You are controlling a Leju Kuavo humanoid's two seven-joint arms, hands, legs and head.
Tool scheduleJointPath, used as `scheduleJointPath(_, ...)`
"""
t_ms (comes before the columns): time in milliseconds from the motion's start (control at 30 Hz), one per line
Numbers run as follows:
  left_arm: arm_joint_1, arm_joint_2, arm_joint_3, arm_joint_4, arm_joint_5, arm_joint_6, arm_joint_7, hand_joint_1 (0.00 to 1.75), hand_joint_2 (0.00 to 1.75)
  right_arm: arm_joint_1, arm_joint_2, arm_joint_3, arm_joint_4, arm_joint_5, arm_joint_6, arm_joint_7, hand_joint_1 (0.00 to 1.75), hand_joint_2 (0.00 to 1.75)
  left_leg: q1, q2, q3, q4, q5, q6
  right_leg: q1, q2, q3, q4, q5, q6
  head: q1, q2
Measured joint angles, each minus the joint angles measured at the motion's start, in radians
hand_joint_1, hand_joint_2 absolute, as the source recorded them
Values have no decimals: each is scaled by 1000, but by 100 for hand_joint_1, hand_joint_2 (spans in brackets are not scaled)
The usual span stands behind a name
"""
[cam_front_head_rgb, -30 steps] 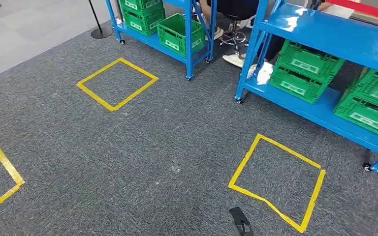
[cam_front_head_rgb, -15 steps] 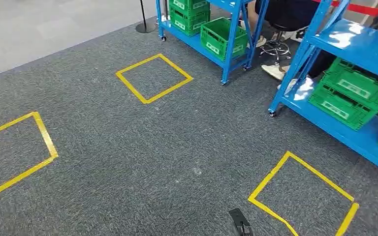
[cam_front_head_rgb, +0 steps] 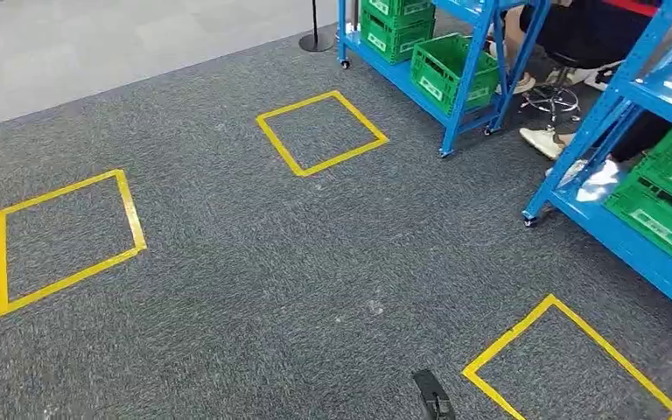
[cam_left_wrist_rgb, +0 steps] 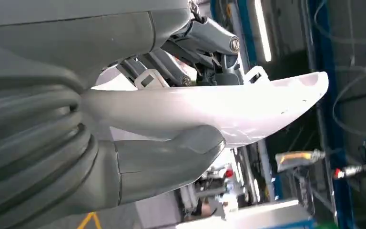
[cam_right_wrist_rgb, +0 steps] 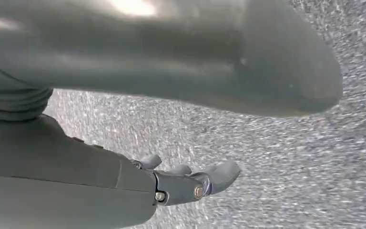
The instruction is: Take the parts from the cabinet and place them on the table.
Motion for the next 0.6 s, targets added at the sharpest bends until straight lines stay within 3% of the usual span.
scheduleJointPath(33,-3,-2,-1,0,0,-2,1,175,175,0,0,0,0,0,-1,0,0,0,-1,-16,-4,-1,4,10,-2,-8,1,-2,0,5,0,0)
scheduleJointPath(100,-5,-2,-1,0,0,-3,2,175,175,-1,0,0,0,-1,-1,0,0,0,-6,-38,-11,-1,6,19,-4,-29,7,-5,2,14,0,0)
scheduleJointPath(133,-7,-2,-1,0,0,-3,2,175,175,-4,0,0,0,-1,-1,0,0,0,1,-52,-8,-8,12,27,-2,-37,9,-4,-3,22,1,0)
scheduleJointPath(167,-8,-4,-1,-1,0,-3,2,175,175,-5,0,0,0,-1,-1,-1,0,0,4,-60,-6,-12,16,32,-10,20,4,13,-15,31,1,0)
scheduleJointPath(200,-14,-5,-2,-1,0,-3,3,175,175,-6,0,0,0,-1,-1,-1,0,0,5,-68,-7,-12,18,38,-12,65,-14,50,-39,35,1,0)
scheduleJointPath(233,-18,-10,-2,0,0,-3,3,175,175,-5,2,0,0,0,-1,0,0,0,5,-79,-10,-11,19,42,-13,95,-56,136,-84,37,3,0)
scheduleJointPath(300,-18,-18,-4,0,-6,-4,6,175,175,0,2,0,0,-1,-3,0,0,0,3,-107,-15,-10,20,45,-12,104,-137,291,-138,39,3,0)
scheduleJointPath(333,-18,-21,-5,2,-9,-4,8,175,175,1,2,0,0,-1,-3,0,0,0,3,-119,-16,-8,20,44,-12,105,-150,311,-134,39,4,0)
scheduleJointPath(367,-21,-22,-5,3,-11,-5,11,175,175,2,2,0,0,-2,-5,0,0,0,3,-134,-17,-5,21,44,-12,107,-144,288,-107,37,4,0)
scheduleJointPath(433,-30,-22,-7,6,-14,-5,15,175,175,0,2,0,0,-2,-5,0,0,0,4,-162,-17,-1,21,41,-13,119,-74,135,-19,29,4,0)
scheduleJointPath(467,-36,-23,-7,6,-15,-6,17,175,175,-1,2,0,0,-3,-5,-1,0,0,5,-174,-18,0,21,38,-16,148,-31,45,18,26,4,0)
scheduleJointPath(500,-41,-23,-7,8,-15,-6,18,175,175,-2,2,0,0,-3,-5,-1,0,0,1,-183,-22,4,21,31,-17,188,-19,14,4,26,2,0)
scheduleJointPath(600,-47,-23,-8,11,-15,-7,20,175,175,-5,2,-1,0,-5,-5,-2,0,0,7,-215,-28,-8,31,8,-8,152,-19,9,11,11,3,0)
